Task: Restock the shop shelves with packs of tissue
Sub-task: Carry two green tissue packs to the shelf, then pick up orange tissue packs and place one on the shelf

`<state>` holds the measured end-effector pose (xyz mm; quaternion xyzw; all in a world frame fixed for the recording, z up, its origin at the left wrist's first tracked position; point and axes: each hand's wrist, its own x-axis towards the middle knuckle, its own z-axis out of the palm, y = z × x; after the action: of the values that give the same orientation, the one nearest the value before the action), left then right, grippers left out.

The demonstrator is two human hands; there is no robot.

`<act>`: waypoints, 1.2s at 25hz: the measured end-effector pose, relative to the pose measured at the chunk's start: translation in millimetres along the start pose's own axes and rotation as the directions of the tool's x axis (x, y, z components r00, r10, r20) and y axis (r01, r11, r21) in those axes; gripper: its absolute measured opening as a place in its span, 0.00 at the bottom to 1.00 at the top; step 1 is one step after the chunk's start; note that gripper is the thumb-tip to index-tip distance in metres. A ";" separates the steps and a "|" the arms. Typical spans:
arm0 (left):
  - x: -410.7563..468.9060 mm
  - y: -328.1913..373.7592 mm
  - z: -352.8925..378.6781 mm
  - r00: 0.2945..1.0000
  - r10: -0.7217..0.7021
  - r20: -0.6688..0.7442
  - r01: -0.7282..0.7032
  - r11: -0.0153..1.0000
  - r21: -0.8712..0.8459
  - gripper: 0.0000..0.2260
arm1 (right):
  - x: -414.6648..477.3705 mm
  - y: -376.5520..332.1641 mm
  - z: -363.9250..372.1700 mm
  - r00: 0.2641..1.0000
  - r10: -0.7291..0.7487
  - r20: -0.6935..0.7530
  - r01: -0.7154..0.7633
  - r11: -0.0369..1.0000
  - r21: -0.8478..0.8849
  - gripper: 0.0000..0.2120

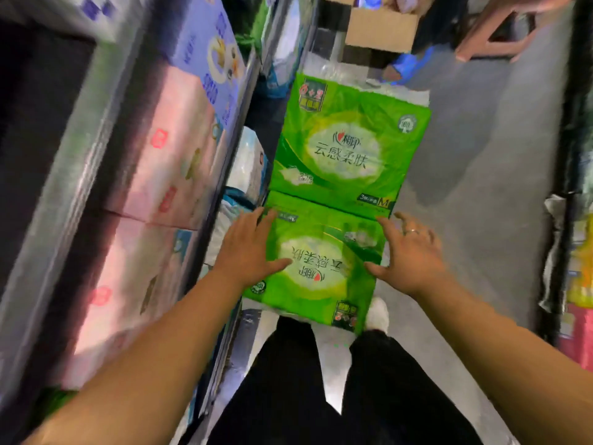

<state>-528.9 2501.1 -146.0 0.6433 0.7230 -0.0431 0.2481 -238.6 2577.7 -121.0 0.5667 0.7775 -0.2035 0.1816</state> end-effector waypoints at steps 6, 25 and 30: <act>-117.9 57.1 -32.4 0.967 -0.236 -0.097 0.218 0.961 -0.169 0.49 | -63.1 -32.2 -61.9 0.965 -0.261 0.020 0.260 0.947 -0.190 0.43; -699.3 271.1 149.7 -0.217 -0.973 -0.080 0.647 -0.082 -0.758 0.41 | -526.7 -238.6 83.9 -0.063 -0.870 0.488 0.880 -0.280 -0.384 0.41; -859.1 351.3 246.6 -0.460 -0.886 0.049 0.556 -0.331 -0.762 0.40 | -718.6 -236.1 204.6 -0.251 -0.748 0.614 0.795 -0.521 -0.310 0.41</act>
<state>-77.6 1685.5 84.7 -0.3109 0.9327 0.1817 -0.0179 -243.9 1825.9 99.6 -0.4112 0.8967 0.0261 0.1617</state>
